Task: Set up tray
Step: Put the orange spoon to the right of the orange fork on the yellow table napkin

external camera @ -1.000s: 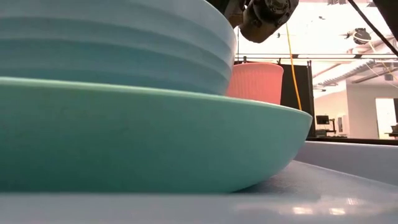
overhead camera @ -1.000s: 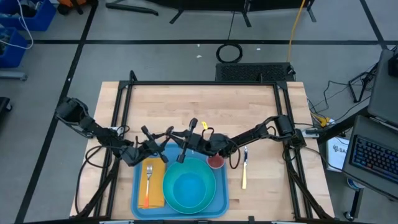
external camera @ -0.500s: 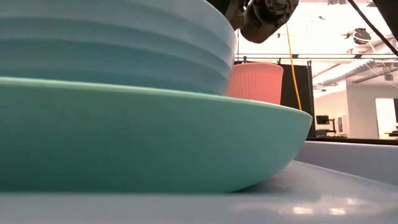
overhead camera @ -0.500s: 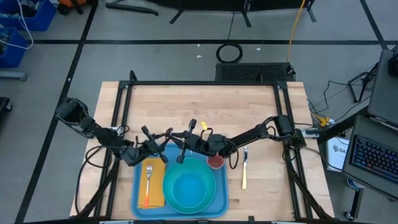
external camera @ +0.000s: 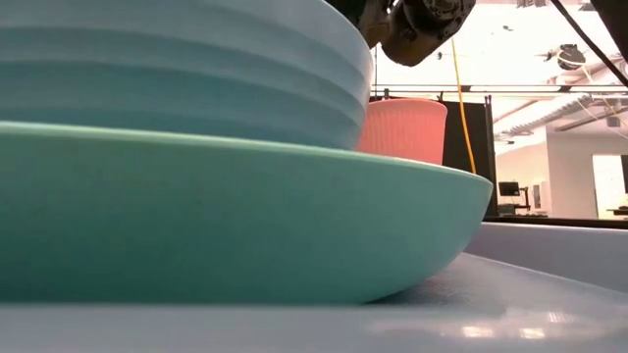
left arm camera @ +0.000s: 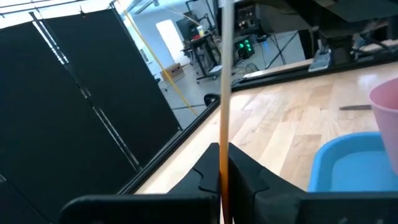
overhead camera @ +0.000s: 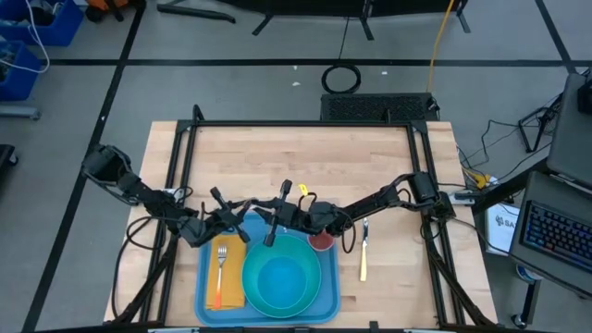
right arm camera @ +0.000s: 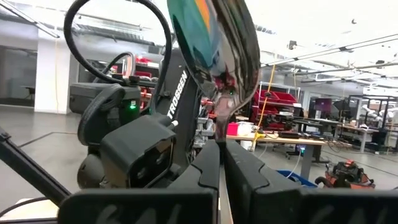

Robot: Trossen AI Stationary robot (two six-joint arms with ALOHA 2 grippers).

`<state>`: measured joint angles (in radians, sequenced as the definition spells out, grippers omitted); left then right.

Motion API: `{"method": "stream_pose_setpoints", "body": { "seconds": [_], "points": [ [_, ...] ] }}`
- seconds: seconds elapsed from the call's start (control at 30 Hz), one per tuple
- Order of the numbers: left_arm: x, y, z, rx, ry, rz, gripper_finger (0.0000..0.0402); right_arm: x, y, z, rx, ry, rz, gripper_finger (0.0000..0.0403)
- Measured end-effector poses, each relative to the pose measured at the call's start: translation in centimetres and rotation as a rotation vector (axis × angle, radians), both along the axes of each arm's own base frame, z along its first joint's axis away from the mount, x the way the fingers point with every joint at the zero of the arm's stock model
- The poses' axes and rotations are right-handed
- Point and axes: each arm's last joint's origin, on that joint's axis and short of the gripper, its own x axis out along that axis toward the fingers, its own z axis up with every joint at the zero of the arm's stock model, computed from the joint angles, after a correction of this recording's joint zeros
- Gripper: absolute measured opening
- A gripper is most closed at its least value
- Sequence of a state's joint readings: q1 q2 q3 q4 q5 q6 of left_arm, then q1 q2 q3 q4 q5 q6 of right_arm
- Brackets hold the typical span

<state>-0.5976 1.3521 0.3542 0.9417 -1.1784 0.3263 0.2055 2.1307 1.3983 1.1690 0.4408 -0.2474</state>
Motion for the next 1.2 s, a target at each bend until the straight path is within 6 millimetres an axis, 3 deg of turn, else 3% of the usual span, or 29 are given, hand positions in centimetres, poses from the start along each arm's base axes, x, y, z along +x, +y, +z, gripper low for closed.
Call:
{"method": "stream_pose_setpoints", "body": {
  "seconds": [0.73,1.2],
  "points": [
    [-0.5,-1.1,-0.1,0.006,0.013,-0.091,0.0001,0.1,0.9,-0.4,-0.109,0.053,0.091,0.0031],
    [-1.3,-1.6,0.6,0.022,0.003,-0.078,0.0001,0.0,1.7,-0.7,-0.196,0.104,0.078,0.0131]
  ]
}}
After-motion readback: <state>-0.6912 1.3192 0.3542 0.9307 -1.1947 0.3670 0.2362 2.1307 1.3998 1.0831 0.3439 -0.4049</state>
